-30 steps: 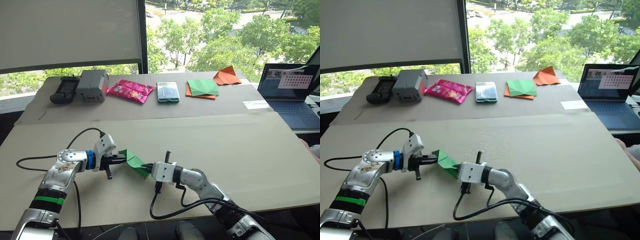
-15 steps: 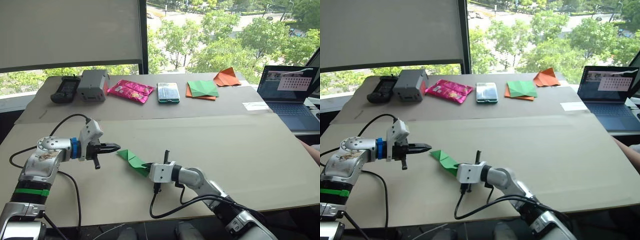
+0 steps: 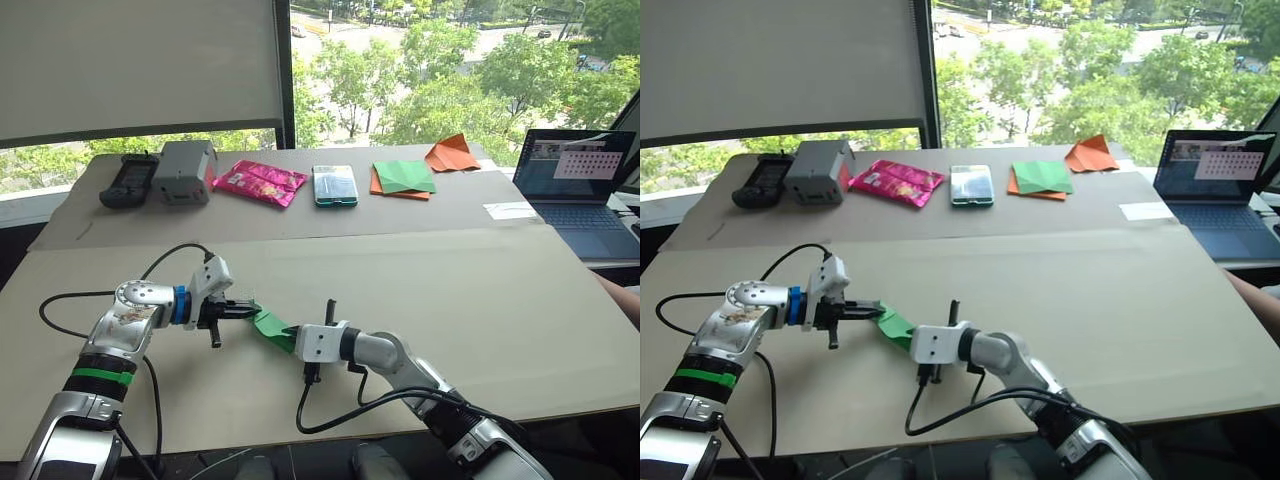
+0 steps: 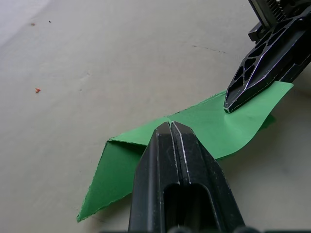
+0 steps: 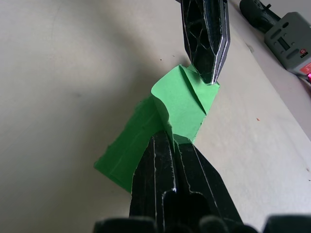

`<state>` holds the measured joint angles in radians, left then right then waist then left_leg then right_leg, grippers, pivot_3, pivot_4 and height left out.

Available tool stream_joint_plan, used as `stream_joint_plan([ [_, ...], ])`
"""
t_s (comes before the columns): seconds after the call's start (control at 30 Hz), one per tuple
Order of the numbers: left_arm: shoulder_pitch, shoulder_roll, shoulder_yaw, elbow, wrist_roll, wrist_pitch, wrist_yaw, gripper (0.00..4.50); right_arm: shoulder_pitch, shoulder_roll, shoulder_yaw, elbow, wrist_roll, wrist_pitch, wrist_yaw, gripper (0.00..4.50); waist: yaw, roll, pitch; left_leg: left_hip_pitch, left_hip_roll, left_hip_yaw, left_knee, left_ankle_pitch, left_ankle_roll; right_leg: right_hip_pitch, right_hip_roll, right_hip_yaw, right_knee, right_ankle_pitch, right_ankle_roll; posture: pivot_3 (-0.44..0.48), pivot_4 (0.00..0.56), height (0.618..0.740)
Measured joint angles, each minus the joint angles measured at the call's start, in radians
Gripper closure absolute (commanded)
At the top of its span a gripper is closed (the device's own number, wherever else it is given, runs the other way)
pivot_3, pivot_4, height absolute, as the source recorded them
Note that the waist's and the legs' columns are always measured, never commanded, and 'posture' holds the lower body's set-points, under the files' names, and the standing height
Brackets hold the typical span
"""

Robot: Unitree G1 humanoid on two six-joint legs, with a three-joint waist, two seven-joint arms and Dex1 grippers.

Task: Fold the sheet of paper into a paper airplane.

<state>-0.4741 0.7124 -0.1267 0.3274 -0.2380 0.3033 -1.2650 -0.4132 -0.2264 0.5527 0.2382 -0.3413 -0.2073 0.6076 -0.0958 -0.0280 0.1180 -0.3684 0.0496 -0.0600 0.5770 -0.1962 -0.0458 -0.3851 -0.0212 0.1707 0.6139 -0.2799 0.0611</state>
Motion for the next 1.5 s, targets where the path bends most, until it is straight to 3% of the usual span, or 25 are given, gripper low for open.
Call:
stream_joint_plan([
  [0.37, 0.001, -0.011, -0.033, 0.029, 0.059, -0.064, -0.013, 4.50, -0.004, 0.001, 0.000, -0.034, 0.000, 0.063, 0.035, 4.45, 0.000, 0.000, 0.000, 0.000, 0.000, 0.000, 0.001, 0.000, 0.000, 0.001, 0.000, 0.000, 0.000, 0.001, 0.001, 0.000, 0.150, 0.740],
  [0.6, 0.001, -0.025, -0.047, 0.041, 0.087, -0.109, -0.003, 4.50, -0.006, -0.002, -0.018, -0.106, 0.011, 0.161, 0.075, 2.20, 0.004, 0.001, -0.001, 0.000, 0.000, 0.000, 0.002, 0.000, 0.000, 0.001, 0.000, 0.000, 0.000, 0.001, 0.002, 0.000, 0.150, 0.740],
  [0.93, 0.001, -0.034, -0.047, 0.040, 0.093, -0.114, 0.000, 4.50, 0.031, -0.007, -0.051, -0.283, 0.156, 0.354, 0.201, 2.20, 0.004, 0.001, -0.001, -0.002, 0.000, 0.000, 0.002, 0.000, 0.000, 0.001, 0.000, 0.000, 0.002, 0.002, 0.004, 0.000, 0.150, 0.740],
  [1.17, 0.001, -0.036, -0.047, 0.038, 0.094, -0.116, 0.003, 4.50, -0.019, 0.127, -0.154, -0.302, 0.315, 0.591, 0.153, 4.42, 0.005, 0.002, 0.000, -0.002, 0.000, 0.000, 0.003, 0.000, 0.000, -0.001, 0.000, 0.000, 0.003, 0.002, 0.004, 0.000, 0.150, 0.740],
  [1.5, 0.007, -0.036, -0.046, 0.026, 0.096, -0.113, 0.011, 4.50, -0.093, 0.143, -0.143, -0.082, 0.281, 0.645, 0.059, 4.49, 0.003, 0.002, 0.000, -0.003, 0.000, 0.000, 0.003, 0.000, 0.000, 0.000, 0.000, 0.000, 0.004, 0.003, 0.006, 0.000, 0.150, 0.740],
])
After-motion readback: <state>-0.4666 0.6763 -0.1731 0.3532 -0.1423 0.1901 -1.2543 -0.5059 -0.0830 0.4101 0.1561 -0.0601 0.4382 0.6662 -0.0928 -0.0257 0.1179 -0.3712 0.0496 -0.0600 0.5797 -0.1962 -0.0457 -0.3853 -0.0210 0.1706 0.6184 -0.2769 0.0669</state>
